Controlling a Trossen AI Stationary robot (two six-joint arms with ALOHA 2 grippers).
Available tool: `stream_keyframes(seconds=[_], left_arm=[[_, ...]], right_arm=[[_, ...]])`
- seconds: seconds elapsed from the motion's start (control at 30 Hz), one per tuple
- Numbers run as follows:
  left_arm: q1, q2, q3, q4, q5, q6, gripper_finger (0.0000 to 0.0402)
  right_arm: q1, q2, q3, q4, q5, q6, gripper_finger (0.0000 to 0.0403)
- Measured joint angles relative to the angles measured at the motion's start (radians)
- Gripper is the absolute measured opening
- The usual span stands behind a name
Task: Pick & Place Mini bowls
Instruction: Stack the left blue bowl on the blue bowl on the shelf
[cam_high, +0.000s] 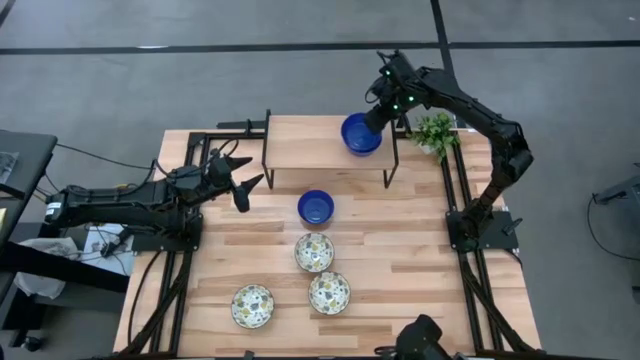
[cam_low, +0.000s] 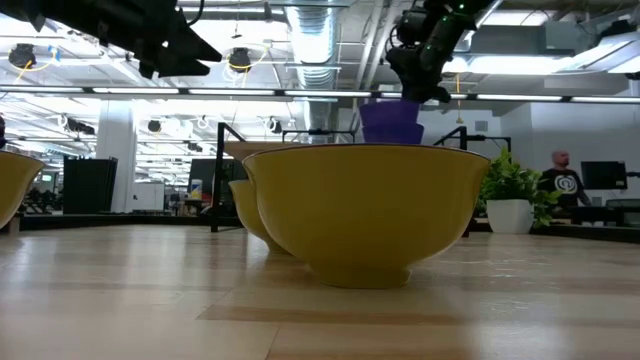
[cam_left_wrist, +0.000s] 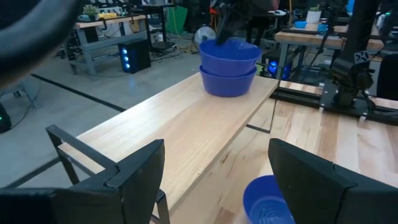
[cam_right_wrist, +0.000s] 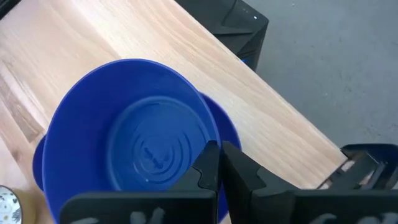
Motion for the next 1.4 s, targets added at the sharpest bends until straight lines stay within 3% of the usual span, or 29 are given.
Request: stream_keyframes(seconds=[0.97, 1.13, 1.4], left_arm=[[0.000, 0.000, 0.000, 0.000, 0.020, 0.000, 0.0285], [0.000, 0.000, 0.000, 0.000, 0.020, 0.000, 0.0285], [0.000, 0.000, 0.000, 0.000, 0.020, 0.000, 0.0285]], right_arm=[[0.002, -0.001, -0.001, -0.042, 0.000, -0.004, 0.0002], [0.005, -0.001, 0.000, -0.042, -0.002, -0.002, 0.0019], [0.004, -0.001, 0.000, -0.042, -0.002, -0.004, 0.0080]])
